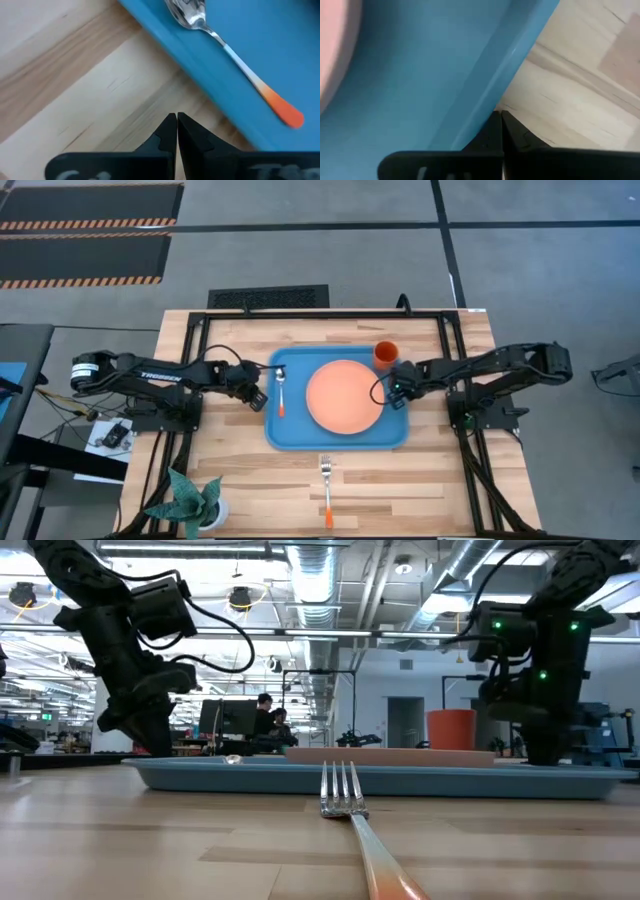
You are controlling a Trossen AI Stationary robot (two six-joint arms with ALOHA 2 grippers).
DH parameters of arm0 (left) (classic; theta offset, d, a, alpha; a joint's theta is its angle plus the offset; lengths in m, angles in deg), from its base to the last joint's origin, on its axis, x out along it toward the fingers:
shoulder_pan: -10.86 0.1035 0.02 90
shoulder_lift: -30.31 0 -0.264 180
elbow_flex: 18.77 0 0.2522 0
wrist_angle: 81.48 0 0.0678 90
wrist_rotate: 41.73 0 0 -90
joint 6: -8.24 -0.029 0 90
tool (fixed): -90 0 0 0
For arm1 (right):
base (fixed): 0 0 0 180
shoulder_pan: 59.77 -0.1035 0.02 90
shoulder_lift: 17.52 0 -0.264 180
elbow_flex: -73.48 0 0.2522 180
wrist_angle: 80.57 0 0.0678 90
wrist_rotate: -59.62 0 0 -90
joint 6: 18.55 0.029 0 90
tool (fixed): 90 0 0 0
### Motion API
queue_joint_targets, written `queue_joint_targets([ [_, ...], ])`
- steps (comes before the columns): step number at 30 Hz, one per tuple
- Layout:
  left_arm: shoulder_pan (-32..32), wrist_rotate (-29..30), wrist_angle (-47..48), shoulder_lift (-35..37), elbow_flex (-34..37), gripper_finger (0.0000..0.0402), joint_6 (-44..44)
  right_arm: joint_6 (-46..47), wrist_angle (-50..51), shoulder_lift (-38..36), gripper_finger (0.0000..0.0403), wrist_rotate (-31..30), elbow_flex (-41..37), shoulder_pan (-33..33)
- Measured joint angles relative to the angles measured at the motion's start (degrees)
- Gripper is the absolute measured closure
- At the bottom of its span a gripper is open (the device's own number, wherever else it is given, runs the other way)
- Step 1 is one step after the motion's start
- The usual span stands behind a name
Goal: Pick and place plate/cup/fork/spoon on tray
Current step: Adjust the blue tray to the middle of the table
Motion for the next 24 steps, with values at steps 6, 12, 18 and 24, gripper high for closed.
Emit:
queue_joint_targets([
  [6,-0.8,0.1,-0.2,-2.6,0.0,0.0401,1.6,0.0,-2.0,0.0,0.0400,0.2,0.0,-0.6],
  [12,-2.6,0.9,-1.9,-5.4,-0.2,0.0402,3.1,0.0,-3.6,0.0,0.0400,0.2,0.0,-2.1],
  [18,-2.7,0.4,-1.1,-4.5,-0.4,0.0401,4.0,0.5,-4.2,0.0,0.0399,0.2,0.0,-3.8],
  [24,-4.1,0.2,-1.1,-4.5,-0.3,0.0401,5.0,1.5,-3.8,-0.1,0.0399,0.2,0.0,-5.1],
])
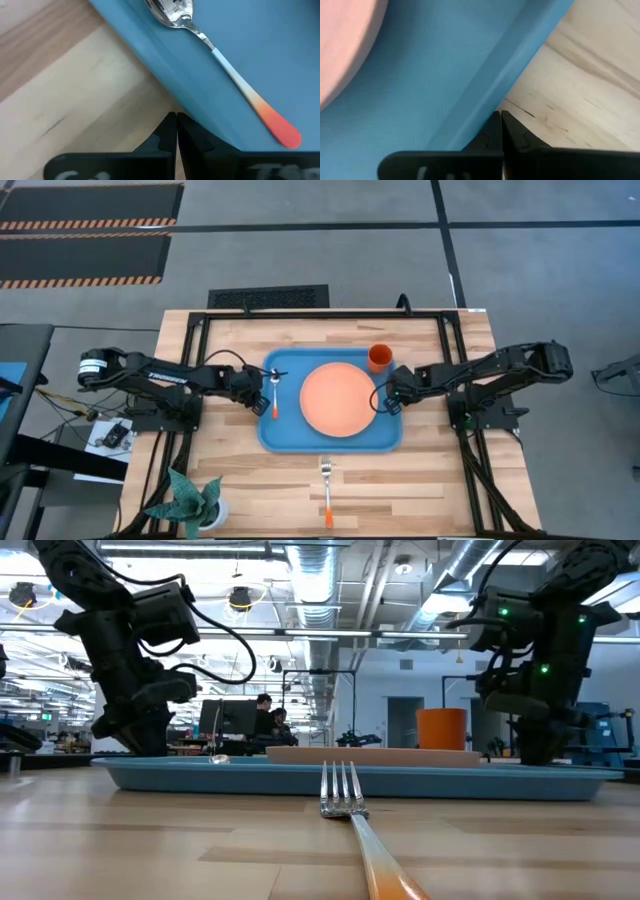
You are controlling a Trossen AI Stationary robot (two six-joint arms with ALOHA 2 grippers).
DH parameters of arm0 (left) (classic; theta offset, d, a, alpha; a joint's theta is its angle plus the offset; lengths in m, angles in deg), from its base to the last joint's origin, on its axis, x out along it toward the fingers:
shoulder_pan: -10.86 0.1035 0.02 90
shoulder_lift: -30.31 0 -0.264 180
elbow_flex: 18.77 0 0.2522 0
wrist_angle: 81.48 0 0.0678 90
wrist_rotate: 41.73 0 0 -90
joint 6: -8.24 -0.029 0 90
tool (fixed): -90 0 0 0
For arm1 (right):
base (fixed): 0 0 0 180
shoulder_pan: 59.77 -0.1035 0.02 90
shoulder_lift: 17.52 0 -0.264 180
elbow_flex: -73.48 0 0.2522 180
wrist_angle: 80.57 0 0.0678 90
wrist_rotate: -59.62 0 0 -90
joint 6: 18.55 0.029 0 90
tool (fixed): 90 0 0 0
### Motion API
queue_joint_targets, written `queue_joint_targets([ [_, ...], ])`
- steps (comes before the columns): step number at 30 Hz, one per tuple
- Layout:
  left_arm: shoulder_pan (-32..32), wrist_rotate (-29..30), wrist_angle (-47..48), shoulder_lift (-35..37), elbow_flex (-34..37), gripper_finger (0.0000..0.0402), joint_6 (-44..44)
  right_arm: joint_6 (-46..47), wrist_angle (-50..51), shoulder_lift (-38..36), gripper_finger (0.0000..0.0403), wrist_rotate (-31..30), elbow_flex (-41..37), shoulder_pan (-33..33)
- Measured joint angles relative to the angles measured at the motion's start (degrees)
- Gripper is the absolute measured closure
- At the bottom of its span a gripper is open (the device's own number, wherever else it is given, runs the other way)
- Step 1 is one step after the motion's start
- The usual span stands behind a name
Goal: Pick and place plate/cup/fork/spoon on tray
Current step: Adjust the blue tray to the middle of the table
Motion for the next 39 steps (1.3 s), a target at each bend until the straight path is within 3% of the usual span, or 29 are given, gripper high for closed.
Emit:
queue_joint_targets([
  [39,-3.6,0.7,1.9,0.1,-0.1,0.0401,2.6,-2.3,1.1,0.0,0.0391,1.5,0.0,-2.3],
])
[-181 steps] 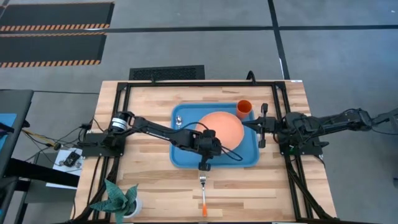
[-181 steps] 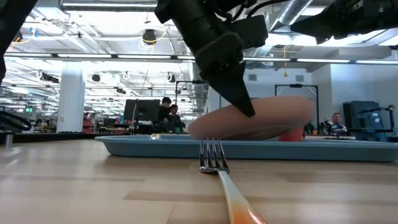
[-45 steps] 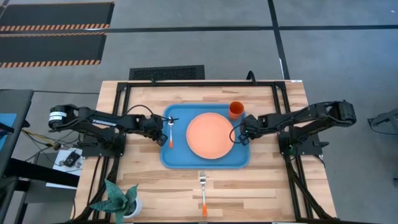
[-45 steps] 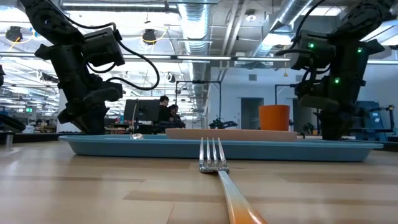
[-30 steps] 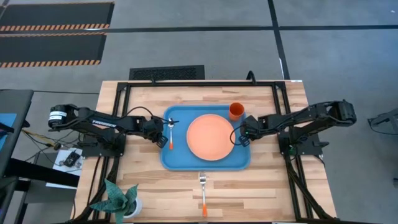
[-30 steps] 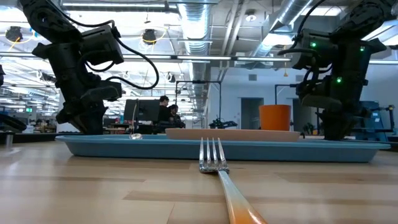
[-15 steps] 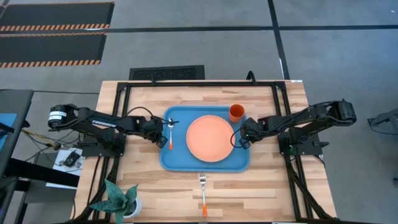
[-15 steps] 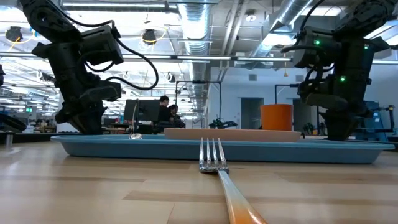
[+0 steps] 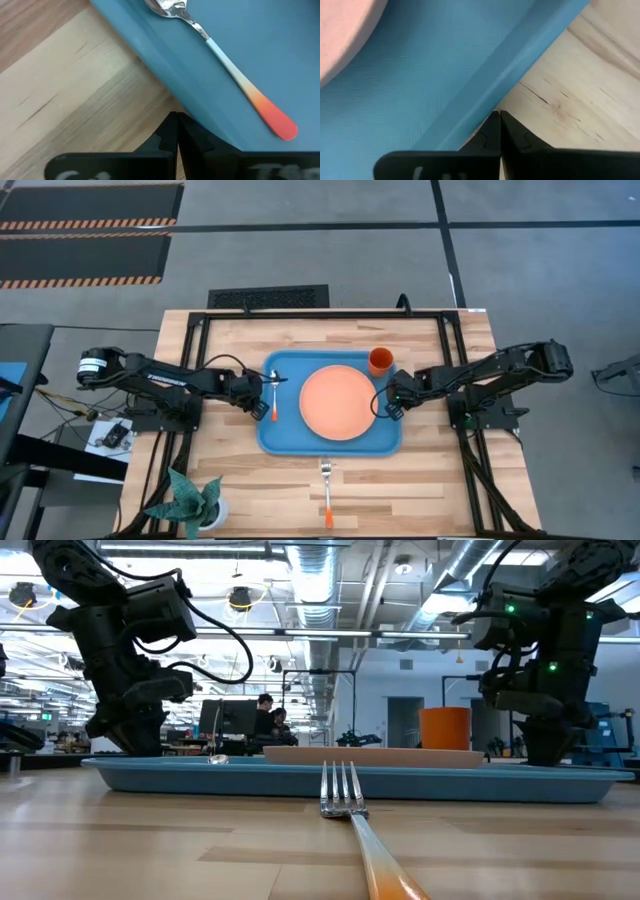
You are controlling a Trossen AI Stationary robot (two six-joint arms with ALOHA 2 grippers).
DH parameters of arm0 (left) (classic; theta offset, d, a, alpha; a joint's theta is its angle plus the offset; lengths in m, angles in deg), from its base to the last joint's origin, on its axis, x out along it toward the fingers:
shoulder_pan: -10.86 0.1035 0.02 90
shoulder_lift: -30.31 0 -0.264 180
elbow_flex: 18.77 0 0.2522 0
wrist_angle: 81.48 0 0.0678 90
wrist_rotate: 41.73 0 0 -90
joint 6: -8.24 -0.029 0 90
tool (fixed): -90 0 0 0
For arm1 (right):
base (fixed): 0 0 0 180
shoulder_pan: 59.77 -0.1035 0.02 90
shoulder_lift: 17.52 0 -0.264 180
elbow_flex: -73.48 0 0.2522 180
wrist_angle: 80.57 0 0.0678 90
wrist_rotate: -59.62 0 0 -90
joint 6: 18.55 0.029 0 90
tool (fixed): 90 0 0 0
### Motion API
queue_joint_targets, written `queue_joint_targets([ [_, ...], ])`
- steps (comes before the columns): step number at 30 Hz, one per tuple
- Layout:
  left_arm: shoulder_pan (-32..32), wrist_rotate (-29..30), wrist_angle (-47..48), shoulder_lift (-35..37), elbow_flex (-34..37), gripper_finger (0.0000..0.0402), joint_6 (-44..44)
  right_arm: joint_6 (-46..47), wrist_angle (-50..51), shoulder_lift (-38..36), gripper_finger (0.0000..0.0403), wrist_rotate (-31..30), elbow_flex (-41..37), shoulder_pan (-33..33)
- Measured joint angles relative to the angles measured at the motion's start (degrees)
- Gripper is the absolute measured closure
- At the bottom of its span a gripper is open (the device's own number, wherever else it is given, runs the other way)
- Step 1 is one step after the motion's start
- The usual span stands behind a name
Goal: Pick and place plate/cup/fork/spoon on tray
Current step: Adjust the blue tray to the middle of the table
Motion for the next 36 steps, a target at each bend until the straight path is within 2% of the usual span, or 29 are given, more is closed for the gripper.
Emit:
queue_joint_targets([
  [17,-1.6,-0.3,0.4,0.0,0.0,0.0401,1.0,-1.5,0.1,0.0,0.0390,-0.2,0.0,0.0],
  [23,-2.0,-1.3,4.1,3.1,0.3,0.0401,1.7,-2.6,-0.3,0.0,0.0390,-0.2,0.0,0.0],
  [36,-7.7,2.3,4.9,5.9,0.2,0.0401,6.2,-7.4,-1.6,0.0,0.0390,-3.8,0.0,0.1],
])
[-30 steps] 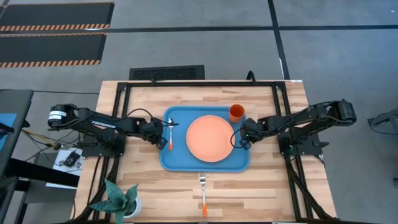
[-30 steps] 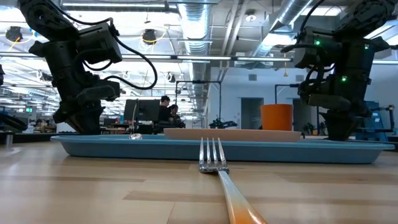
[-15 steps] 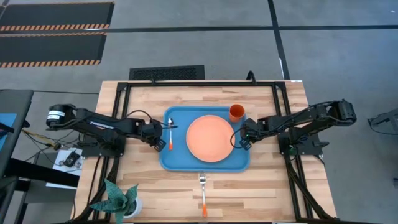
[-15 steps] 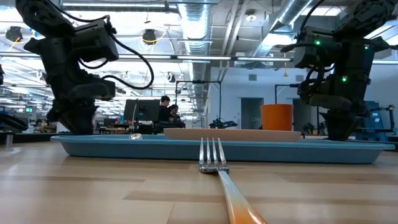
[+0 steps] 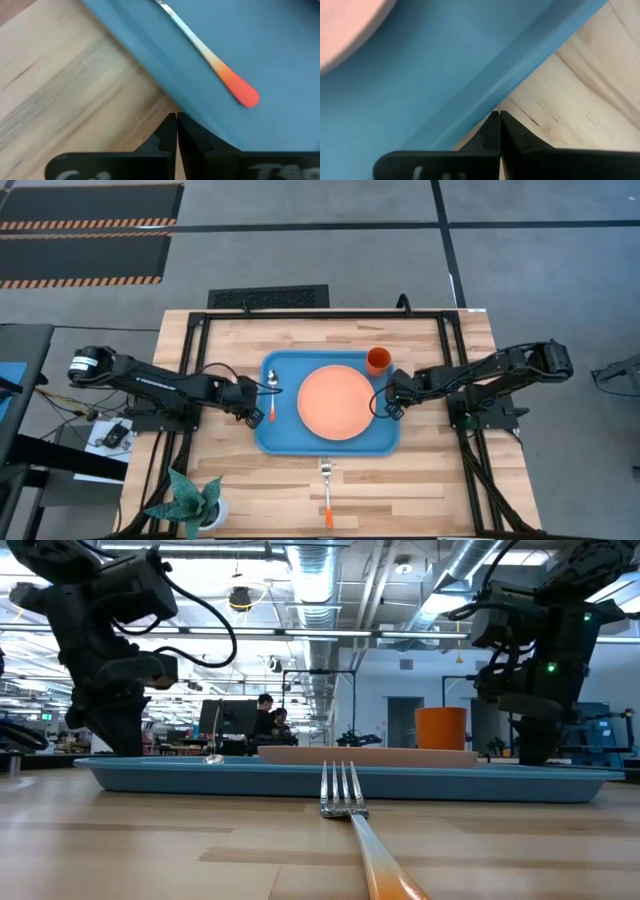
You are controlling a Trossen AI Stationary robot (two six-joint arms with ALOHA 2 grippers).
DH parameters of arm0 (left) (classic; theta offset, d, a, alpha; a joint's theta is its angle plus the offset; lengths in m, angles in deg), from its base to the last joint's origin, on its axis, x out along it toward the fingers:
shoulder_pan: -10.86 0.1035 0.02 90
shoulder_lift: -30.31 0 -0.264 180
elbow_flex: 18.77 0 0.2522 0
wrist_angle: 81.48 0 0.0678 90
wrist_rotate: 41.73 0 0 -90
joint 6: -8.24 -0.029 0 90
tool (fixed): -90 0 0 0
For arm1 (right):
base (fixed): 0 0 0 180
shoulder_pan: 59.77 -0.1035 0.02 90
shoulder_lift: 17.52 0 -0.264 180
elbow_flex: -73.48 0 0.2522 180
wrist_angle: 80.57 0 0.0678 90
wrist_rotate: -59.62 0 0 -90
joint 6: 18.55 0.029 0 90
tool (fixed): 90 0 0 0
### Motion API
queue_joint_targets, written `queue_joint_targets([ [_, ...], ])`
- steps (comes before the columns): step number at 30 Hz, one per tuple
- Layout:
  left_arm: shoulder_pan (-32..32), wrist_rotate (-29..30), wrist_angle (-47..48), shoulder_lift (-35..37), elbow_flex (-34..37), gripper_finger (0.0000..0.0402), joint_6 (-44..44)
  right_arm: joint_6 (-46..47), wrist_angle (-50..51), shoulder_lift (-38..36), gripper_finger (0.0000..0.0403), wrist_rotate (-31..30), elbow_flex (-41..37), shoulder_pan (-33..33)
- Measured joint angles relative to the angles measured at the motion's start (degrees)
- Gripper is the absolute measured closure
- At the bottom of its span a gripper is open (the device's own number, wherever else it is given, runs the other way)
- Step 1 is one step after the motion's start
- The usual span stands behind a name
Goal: Pick and place plate/cup/fork/spoon on tray
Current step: Adjust the blue tray to the middle of the table
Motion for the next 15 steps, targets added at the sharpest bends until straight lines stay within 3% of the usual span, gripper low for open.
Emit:
queue_joint_targets([
  [7,-3.2,2.4,6.3,2.8,0.0,0.0401,2.6,-3.2,2.8,-3.8,0.0390,-0.7,0.0,-0.1],
  [15,-9.6,5.9,8.6,15.1,0.1,0.0401,0.3,-0.4,9.4,-13.2,0.0390,-1.0,0.0,-4.7],
])
